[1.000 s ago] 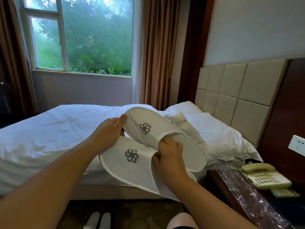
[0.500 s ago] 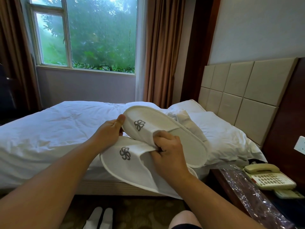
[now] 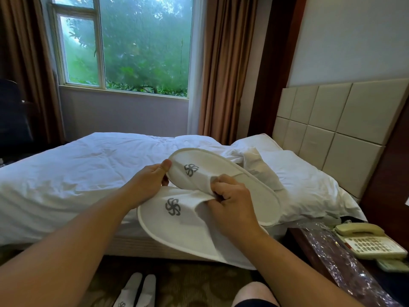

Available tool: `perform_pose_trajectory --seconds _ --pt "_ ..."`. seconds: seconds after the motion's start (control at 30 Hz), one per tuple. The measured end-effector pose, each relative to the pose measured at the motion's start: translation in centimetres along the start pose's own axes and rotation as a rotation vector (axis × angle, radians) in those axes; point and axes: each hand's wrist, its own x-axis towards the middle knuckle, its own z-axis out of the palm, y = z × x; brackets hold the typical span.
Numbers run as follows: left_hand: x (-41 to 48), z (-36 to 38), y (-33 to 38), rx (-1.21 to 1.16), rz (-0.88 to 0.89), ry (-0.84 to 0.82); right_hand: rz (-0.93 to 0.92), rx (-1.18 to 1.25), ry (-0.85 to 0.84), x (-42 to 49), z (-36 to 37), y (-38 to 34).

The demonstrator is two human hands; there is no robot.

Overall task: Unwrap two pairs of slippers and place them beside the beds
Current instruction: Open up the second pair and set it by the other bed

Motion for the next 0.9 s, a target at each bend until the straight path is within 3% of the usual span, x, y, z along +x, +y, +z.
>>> perform_pose_trajectory --seconds 0.33,0.5,0.6,0.7,0.9 --pt "-1.5 -0.8 0.3 -0.174 -0.112 0.083 -0.01 -0.241 -0.077 1.2 0.7 0.7" --pt "-2.5 -2.0 1.0 -0.188 -0.438 -0.088 0.0 -0.285 -0.094 1.6 1.0 1.5" --pt "-3.4 -2.6 1.2 -0.354 -0.555 -0.206 0.034 -0.294 -0.123 1.5 1.5 1.5" --pt "-4.1 -2.9 1.4 -0.469 -0.554 -0.215 0.034 -0.299 -0.163 1.4 2.2 1.1" --pt "-3.5 -3.3 -0.2 -0.35 -0.409 -0.056 -0.024 -0.266 -0.173 0.9 3.2 0.7"
